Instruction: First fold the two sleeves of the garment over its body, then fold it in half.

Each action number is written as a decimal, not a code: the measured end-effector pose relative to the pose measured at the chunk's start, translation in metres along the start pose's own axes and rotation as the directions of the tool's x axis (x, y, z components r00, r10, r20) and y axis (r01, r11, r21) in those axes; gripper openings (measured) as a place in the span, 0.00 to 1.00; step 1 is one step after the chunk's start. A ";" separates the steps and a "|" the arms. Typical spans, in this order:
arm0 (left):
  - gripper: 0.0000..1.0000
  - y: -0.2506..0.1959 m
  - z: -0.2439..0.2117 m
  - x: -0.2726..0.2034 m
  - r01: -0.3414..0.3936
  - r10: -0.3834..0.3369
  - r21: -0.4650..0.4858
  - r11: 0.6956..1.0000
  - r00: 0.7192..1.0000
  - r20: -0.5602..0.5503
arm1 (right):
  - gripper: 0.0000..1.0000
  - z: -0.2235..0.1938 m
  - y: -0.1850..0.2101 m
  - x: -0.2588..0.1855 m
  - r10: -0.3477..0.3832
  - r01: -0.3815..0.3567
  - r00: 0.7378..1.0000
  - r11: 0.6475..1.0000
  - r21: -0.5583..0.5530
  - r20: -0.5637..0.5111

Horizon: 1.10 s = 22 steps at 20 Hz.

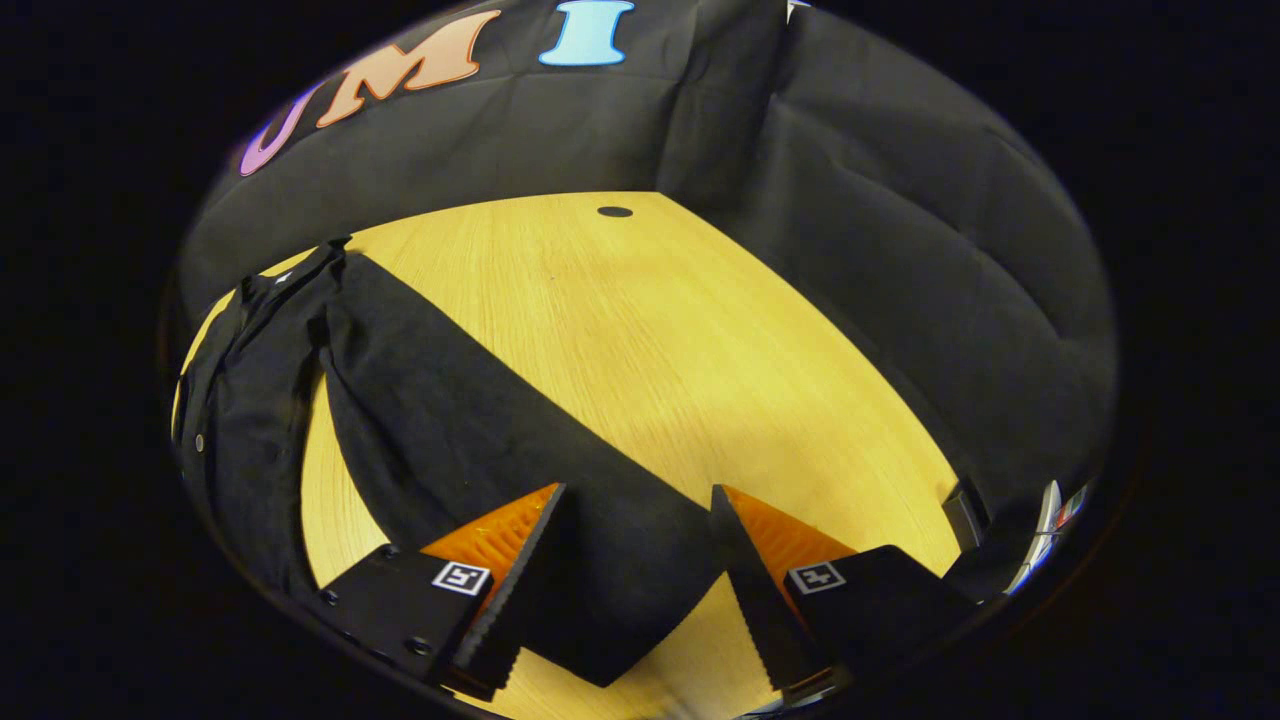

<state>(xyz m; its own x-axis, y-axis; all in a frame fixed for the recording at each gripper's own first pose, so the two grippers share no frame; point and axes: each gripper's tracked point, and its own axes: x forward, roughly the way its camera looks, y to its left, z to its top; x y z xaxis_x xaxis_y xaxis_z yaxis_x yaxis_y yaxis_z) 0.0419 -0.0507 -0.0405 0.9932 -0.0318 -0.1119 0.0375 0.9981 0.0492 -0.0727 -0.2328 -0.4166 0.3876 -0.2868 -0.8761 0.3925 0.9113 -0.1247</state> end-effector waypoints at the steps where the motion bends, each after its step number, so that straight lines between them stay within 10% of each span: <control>1: 0.95 -0.003 -0.001 0.001 0.004 -0.004 0.000 1.000 1.000 -0.001 | 0.78 -0.003 0.007 0.001 0.039 -0.038 0.999 0.998 0.039 -0.016; 3: 0.95 -0.006 -0.001 0.001 0.009 -0.009 0.005 1.000 1.000 -0.002 | 0.55 0.001 0.014 0.002 0.064 -0.065 0.998 0.992 0.107 0.017; 5: 0.96 -0.007 0.002 0.000 0.015 -0.015 0.009 1.000 1.000 0.004 | 0.05 0.004 0.012 0.001 0.049 -0.052 0.998 0.992 0.114 0.025; 12: 0.95 -0.005 0.005 -0.001 -0.022 0.021 0.039 0.999 1.000 0.018 | 0.03 0.027 0.026 -0.013 0.136 -0.137 0.987 0.990 0.011 0.084; 22: 0.99 -0.003 -0.002 -0.006 -0.078 0.078 0.031 0.996 0.997 0.007 | 0.03 0.125 0.109 -0.103 0.395 -0.387 0.878 0.918 -0.085 0.272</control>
<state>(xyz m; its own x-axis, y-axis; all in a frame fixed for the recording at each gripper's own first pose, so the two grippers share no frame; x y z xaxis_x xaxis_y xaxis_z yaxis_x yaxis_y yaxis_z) 0.0355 -0.0533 -0.0417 0.9938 0.0461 -0.1009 -0.0372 0.9954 0.0882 0.0344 -0.1411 -0.2821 0.7220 0.0276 -0.6913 0.1398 0.9728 0.1848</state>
